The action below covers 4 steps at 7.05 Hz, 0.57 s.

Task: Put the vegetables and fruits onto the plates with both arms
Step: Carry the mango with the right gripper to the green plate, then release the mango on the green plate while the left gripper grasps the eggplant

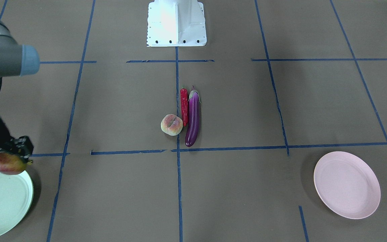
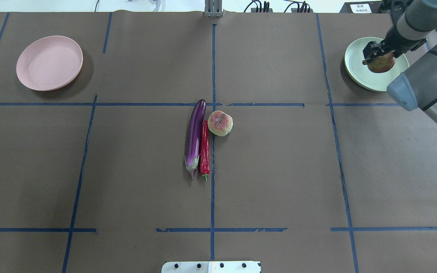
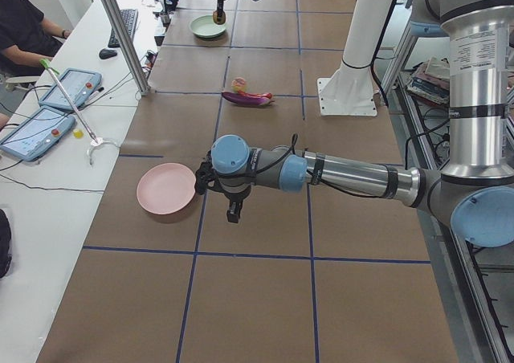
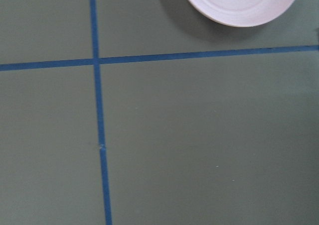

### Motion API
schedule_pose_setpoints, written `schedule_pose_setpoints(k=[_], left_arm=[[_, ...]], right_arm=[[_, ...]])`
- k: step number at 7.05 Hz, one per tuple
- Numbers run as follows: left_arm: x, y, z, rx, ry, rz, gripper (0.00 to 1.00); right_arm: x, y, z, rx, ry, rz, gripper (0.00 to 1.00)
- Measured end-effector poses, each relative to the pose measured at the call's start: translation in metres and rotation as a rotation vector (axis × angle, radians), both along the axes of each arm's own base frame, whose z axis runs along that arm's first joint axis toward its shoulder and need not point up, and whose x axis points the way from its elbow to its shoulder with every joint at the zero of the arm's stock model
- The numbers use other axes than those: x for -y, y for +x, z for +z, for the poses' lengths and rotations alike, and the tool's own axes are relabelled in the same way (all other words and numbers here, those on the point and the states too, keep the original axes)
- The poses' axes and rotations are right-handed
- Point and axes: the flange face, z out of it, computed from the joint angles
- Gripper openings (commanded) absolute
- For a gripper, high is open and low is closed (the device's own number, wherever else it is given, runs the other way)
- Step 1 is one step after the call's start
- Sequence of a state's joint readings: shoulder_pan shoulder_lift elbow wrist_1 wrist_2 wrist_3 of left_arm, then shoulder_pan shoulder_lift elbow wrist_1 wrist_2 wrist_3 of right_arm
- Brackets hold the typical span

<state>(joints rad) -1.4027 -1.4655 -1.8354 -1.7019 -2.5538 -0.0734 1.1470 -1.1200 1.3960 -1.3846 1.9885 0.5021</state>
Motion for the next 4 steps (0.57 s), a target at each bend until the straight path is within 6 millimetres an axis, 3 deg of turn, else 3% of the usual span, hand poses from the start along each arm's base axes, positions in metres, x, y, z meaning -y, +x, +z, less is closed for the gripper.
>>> schedule_pose_setpoints(k=[1, 2, 3, 4], left_arm=[[0.014, 0.033, -0.030, -0.032, 0.024, 0.009, 1.00], [0.034, 0.085, -0.076, -0.069, 0.015, 0.023, 1.00], [0.047, 0.141, -0.121, -0.091, -0.016, 0.033, 1.00], [0.051, 0.199, -0.164, -0.096, -0.039, 0.038, 1.00]], right_arm=[[0.021, 0.012, 0.025, -0.018, -0.028, -0.014, 0.06], [0.034, 0.014, 0.042, -0.034, -0.056, -0.020, 0.57], [0.038, 0.014, 0.053, -0.043, -0.075, -0.023, 1.00], [0.040, 0.013, 0.058, -0.046, -0.085, -0.025, 1.00]])
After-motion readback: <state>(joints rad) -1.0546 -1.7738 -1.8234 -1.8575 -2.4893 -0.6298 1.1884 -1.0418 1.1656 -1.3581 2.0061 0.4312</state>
